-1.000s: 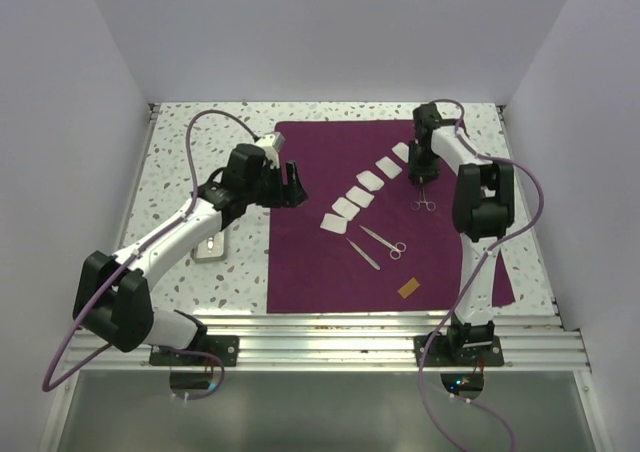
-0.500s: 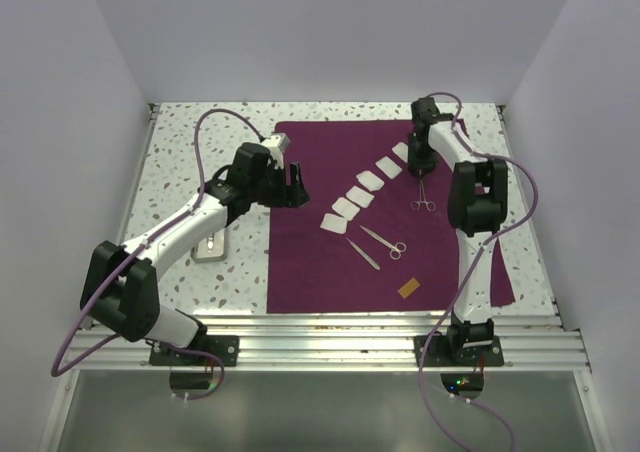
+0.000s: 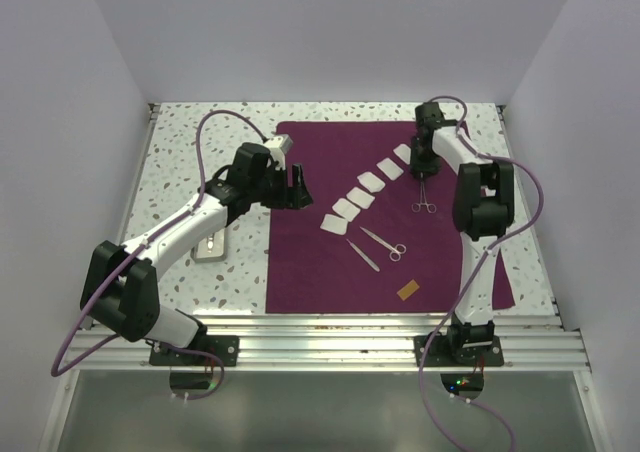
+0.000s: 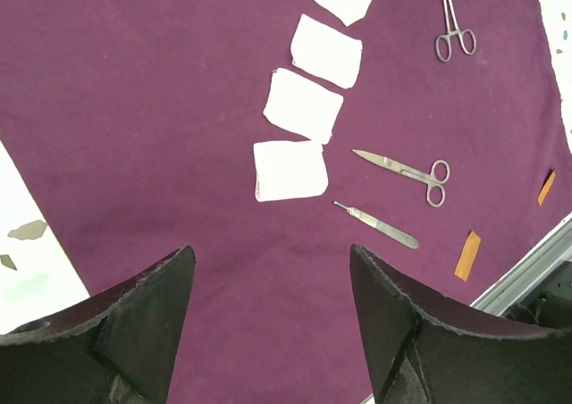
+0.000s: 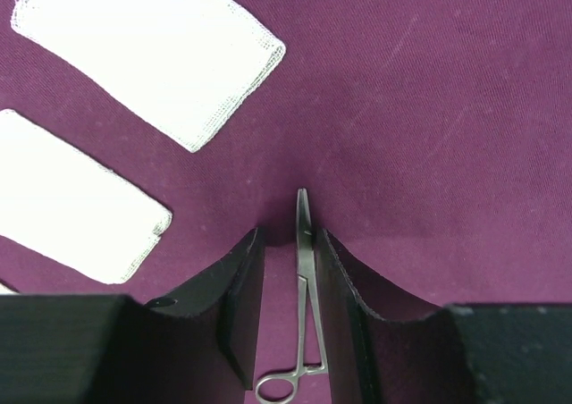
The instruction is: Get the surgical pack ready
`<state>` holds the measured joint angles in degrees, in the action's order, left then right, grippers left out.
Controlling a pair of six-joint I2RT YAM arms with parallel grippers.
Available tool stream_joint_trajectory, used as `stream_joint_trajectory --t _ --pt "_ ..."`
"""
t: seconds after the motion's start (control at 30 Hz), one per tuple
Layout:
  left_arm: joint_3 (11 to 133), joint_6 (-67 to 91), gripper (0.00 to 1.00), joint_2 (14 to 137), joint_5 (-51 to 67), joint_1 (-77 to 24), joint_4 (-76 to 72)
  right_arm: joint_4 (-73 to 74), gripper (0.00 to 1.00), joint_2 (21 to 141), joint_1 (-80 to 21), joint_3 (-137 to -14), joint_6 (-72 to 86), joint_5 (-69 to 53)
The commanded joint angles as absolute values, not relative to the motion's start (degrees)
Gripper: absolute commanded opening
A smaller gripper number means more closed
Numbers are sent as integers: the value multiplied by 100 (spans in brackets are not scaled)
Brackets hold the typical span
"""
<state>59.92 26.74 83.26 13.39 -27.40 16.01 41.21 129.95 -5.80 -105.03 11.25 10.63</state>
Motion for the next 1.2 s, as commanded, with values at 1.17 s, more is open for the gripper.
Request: stream_joint_trajectory --t 1.17 --pt "6574 3234 77 9516 2276 -2944 -147 5002 0 12235 -264 -10600 1204 273"
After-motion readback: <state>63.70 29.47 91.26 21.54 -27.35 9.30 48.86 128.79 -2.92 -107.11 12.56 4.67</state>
